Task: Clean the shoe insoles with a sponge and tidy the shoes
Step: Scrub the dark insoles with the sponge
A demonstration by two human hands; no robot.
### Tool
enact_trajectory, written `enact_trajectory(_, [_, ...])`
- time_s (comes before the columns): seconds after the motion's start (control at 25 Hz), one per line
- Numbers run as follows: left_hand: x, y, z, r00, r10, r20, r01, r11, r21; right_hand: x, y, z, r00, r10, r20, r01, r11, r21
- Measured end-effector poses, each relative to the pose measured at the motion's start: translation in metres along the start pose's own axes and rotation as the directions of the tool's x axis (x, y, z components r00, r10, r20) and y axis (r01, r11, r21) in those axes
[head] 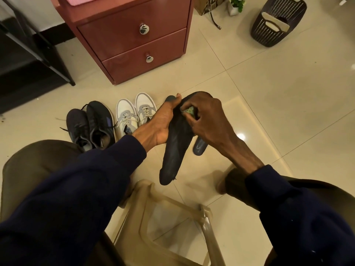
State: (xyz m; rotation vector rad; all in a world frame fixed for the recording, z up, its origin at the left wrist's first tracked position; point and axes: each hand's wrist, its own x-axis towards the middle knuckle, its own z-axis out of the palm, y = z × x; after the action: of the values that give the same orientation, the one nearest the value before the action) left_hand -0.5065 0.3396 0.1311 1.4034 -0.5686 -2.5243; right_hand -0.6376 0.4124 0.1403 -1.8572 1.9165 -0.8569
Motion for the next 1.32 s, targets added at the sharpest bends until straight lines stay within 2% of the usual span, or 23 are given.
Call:
enact_trajectory(0.04, [-0.001,0.0,0.003,1.0,0.0,-0.01,0.0,1.0,0.002,0.002,0.001,-0.001,1.0,0.001,0.001,-0.001,1.0,-0.021])
enact_trajectory(0.2, [-0.012,0.005,0.015,0.999,-0.004,0.048,0.003,1.0,0.027,0.015,0.023,-0.017,0.966,0.201,-0.16,-0.204,0.979,0.0])
enact_trajectory(0.32, [-0.019,0.015,0.02,0.994,0.016,0.107,-0.025,0.996,0.087,0.021,0.02,-0.024,0.969,0.154,-0.192,-0.16,0.987,-0.016])
enact_trajectory(0.48, [-0.016,0.019,0.018,0.996,0.045,0.08,-0.052,0.994,0.096,0.023,0.016,-0.028,0.96,0.147,-0.237,-0.136,0.989,0.062])
enact_trajectory(0.6, [-0.01,0.019,0.019,0.998,0.067,-0.002,-0.067,0.997,0.048,0.019,-0.001,-0.02,0.979,0.122,-0.166,-0.105,0.989,0.105])
enact_trajectory(0.72, [-0.003,0.023,0.016,0.996,0.06,-0.062,-0.058,0.998,0.029,0.02,-0.012,-0.009,0.998,0.041,-0.051,-0.038,0.998,0.059])
enact_trajectory(0.92, [0.002,0.027,0.016,0.993,0.084,-0.079,-0.088,0.995,-0.049,0.042,0.017,-0.01,0.976,0.157,-0.151,-0.169,0.983,-0.068])
enact_trajectory(1.04, [0.012,0.026,0.018,0.994,0.045,-0.098,-0.046,0.999,-0.015,0.041,0.029,-0.014,0.972,0.185,-0.147,-0.199,0.976,-0.09])
enact_trajectory(1.2, [0.016,0.034,0.027,0.989,0.047,-0.139,-0.045,0.999,0.012,0.032,0.014,-0.007,1.0,0.006,0.016,-0.005,0.998,-0.058])
enact_trajectory(1.28, [0.018,0.041,0.035,0.985,0.069,-0.159,-0.067,0.998,0.017,0.04,0.017,-0.009,0.999,-0.053,0.007,0.053,0.993,-0.106])
enact_trajectory(1.32, [0.015,0.044,0.041,0.983,0.089,-0.16,-0.086,0.996,0.022,0.044,0.024,-0.015,0.999,-0.021,-0.042,0.016,0.993,-0.121])
